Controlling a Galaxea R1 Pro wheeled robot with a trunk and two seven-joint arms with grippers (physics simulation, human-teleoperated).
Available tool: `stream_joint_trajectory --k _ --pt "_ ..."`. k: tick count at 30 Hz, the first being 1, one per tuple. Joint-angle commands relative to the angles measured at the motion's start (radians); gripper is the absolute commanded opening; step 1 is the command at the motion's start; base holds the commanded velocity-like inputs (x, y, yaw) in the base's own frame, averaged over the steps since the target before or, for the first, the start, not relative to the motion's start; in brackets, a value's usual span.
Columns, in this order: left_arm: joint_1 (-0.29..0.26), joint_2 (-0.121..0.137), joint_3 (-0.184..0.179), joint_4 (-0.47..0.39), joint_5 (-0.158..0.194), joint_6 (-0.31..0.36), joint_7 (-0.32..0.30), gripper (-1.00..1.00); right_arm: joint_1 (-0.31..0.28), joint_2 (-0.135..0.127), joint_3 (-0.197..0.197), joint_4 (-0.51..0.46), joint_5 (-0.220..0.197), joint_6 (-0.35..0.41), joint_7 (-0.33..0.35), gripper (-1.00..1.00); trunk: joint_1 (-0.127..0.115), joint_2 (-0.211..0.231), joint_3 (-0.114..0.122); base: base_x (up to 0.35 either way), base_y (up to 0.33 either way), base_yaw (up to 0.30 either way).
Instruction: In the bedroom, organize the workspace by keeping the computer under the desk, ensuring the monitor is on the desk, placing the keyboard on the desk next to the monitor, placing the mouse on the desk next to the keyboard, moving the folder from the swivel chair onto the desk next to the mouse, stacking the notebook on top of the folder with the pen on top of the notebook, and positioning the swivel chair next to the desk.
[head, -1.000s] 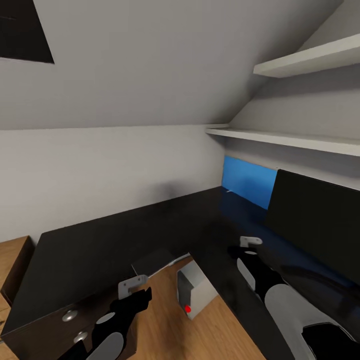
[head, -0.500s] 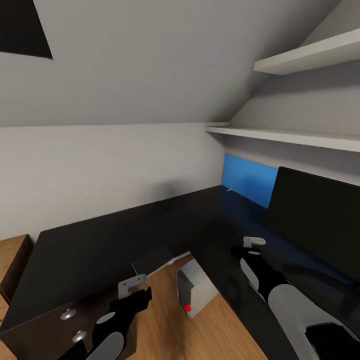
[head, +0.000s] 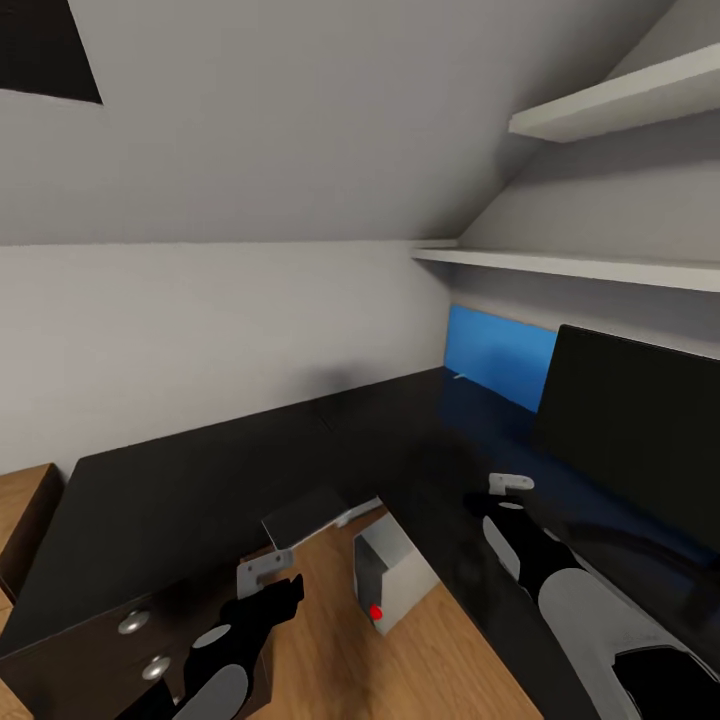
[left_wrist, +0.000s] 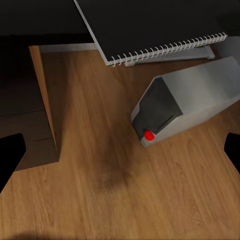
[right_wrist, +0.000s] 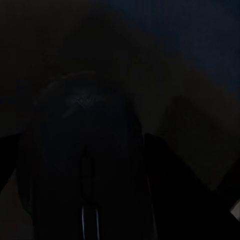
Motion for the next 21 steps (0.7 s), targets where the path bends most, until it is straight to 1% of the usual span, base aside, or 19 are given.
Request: stream_joint_trajectory --k 1,6,16,21 --pt "-0.001 0.001 -0.002 -0.001 0.002 0.006 0.006 1.0 -0.001 -0.001 0.008 -0.002 -0.013 0.004 -0.007 -1.0 0.0 -0.001 -0.001 0.0 0.0 0.0" --pt "-0.001 0.001 -0.002 -0.001 0.002 0.006 0.006 1.0 -0.001 -0.001 0.008 -0.002 -0.013 0.004 -0.007 -1.0 0.0 -0.001 -0.001 0.0 0.0 0.0" --pt "-0.001 0.001 -0.002 -0.001 0.002 0.006 0.006 1.0 -0.001 0.0 0.008 -0.002 -0.013 0.005 -0.009 -1.0 0.038 -0.071 -0.033 0.0 0.0 0.0" --pt "-0.001 0.001 -0.002 -0.001 0.004 0.006 0.004 1.0 -0.001 0.0 0.008 -0.002 -0.013 0.006 -0.009 -1.0 0.038 -0.071 -0.033 0.0 0.0 0.0"
